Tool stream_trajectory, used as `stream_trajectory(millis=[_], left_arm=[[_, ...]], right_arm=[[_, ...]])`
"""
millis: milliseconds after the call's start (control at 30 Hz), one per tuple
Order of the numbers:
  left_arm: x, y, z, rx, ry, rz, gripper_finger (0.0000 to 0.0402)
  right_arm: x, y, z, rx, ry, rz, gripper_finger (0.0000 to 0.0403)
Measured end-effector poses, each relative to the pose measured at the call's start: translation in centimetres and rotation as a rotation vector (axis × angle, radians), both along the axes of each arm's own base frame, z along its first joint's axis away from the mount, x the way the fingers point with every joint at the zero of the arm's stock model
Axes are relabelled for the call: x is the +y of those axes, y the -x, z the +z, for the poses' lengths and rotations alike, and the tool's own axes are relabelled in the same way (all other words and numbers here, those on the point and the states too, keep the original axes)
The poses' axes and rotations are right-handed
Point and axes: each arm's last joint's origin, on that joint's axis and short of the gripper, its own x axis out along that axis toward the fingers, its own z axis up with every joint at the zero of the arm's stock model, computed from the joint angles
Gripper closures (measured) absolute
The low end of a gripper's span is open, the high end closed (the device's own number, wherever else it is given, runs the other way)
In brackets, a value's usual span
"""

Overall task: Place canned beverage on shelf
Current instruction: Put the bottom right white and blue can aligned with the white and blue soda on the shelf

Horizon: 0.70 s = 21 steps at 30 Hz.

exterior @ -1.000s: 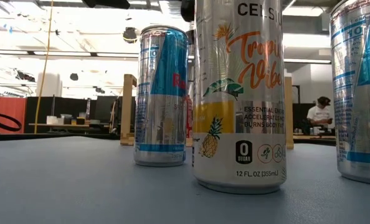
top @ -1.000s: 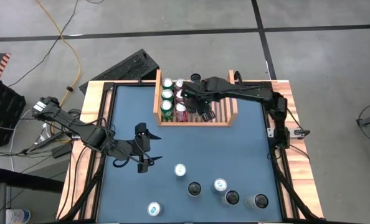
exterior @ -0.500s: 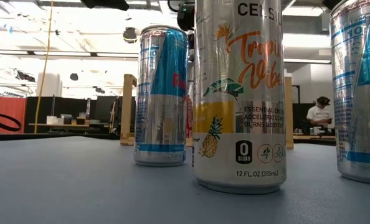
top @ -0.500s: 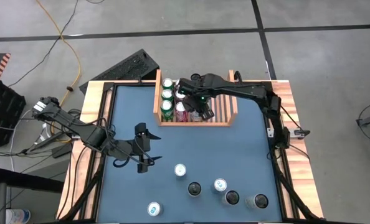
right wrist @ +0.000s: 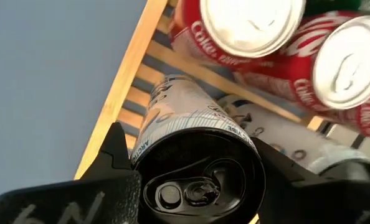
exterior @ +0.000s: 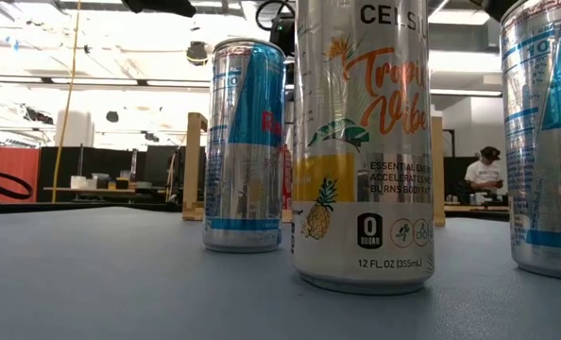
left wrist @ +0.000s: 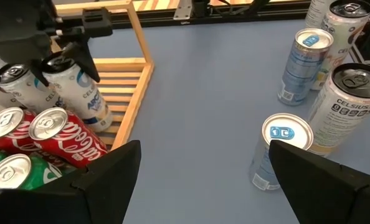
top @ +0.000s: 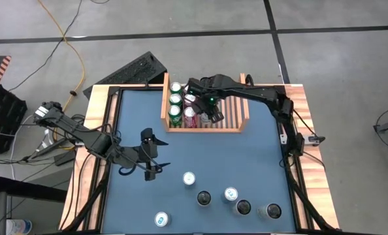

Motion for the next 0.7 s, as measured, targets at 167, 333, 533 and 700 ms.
stream_trajectory(millis=[167, 333, 533, 700], left_arm=[[0.01, 0.00, 0.00, -0.001, -0.001, 0.002, 0.0060], [0.01, 0.00, 0.00, -0.001, -0.001, 0.003, 0.0060], [0.01, 0.00, 0.00, 0.000, -0.002, 0.003, 0.0060], [0.01, 0.00, 0.00, 0.000, -0.001, 0.002, 0.0060]], right_arm=[[0.02, -0.08, 0.00, -0.006, 0.002, 0.008, 0.0236], [0.01, -0.20, 0.02, -0.021, -0.007, 0.012, 0.0235], [-0.09, -0.24, 0.04, -0.032, -0.014, 0.012, 0.0227], [-0.20, -0.21, 0.04, -0.033, -0.014, 0.009, 0.0214]])
